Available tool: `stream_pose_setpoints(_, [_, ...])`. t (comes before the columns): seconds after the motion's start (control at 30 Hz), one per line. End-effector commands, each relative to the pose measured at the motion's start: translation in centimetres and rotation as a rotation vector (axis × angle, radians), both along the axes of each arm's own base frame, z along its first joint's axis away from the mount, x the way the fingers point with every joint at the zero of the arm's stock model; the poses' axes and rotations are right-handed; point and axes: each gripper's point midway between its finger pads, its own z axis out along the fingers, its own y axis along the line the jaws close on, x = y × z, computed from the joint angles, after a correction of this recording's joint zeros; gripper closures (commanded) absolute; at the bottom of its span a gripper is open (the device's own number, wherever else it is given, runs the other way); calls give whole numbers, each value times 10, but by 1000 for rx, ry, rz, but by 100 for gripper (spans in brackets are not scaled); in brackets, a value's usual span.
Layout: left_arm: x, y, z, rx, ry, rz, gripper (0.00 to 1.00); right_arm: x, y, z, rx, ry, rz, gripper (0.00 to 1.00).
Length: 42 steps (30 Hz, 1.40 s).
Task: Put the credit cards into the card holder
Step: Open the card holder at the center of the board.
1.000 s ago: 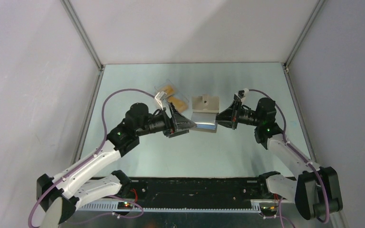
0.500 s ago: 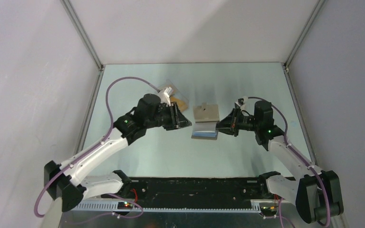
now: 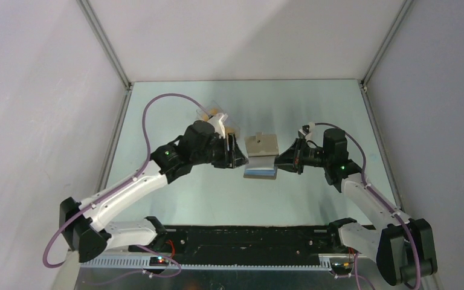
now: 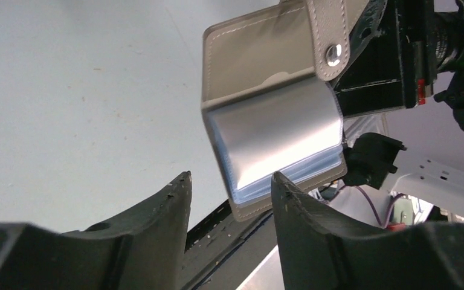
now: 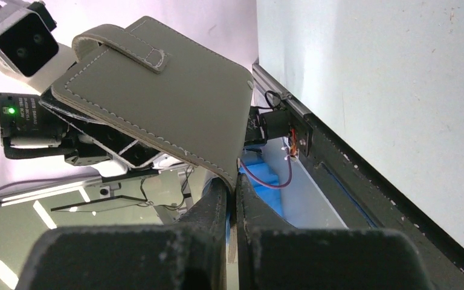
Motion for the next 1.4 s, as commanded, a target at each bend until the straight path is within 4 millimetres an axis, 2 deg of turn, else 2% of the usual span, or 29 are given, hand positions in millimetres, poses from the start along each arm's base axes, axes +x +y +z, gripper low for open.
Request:
stream_pose_setpoints(0.0, [2,16,5,15,-63,49,42,-1,3,11,28,-9,22,100])
stream_pose_setpoints(0.13, [-1,10,7,-63,-6,32,46,-2,4,12,31,-19,30,100])
stream_pose_setpoints(0.2, [2,2,17,-145,-6,20,47,-3,4,12,31,-24,36,100])
stream_pose_setpoints(0.27, [6,0,17,-184,13,14,48,-4,5,13,31,-30,42,100])
stream_pose_setpoints(0.6, [8,-24,19,-267,65,-60,48,-8,4,11,20,-36,51,100])
stream_pose_setpoints(0.93, [11,-30,-6,-229,127,-50,48,-8,4,13,24,-41,51,100])
stream_pose_setpoints(1.07, [14,-28,-3,-230,114,-38,47,-9,3,11,15,-51,50,100])
stream_pose_setpoints(1.23, [3,-28,20,-233,-4,-91,44,-7,2,8,8,-36,38,100])
stream_pose_setpoints(1.37, [0,-18,10,-209,3,-62,35,-7,3,13,25,-40,41,100])
